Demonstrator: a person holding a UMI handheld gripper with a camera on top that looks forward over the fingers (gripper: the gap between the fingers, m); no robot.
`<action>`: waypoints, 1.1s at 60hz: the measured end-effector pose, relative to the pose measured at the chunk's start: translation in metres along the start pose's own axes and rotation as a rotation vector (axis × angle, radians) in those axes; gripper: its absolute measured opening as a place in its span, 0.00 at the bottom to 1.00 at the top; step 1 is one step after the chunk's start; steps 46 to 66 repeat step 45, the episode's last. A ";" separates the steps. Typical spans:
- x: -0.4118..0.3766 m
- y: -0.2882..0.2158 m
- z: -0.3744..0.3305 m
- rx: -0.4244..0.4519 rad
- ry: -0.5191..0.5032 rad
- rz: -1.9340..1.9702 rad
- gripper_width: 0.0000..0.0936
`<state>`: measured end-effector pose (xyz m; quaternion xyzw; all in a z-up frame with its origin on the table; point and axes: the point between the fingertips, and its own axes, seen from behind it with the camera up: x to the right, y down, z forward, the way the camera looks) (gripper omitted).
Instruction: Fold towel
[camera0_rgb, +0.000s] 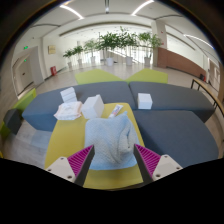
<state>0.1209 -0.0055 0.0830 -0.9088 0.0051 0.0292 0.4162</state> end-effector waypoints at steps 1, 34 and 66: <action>-0.005 0.000 -0.008 -0.001 -0.019 0.003 0.89; -0.069 0.047 -0.165 0.105 -0.070 -0.158 0.91; -0.063 0.048 -0.158 0.135 -0.089 -0.118 0.91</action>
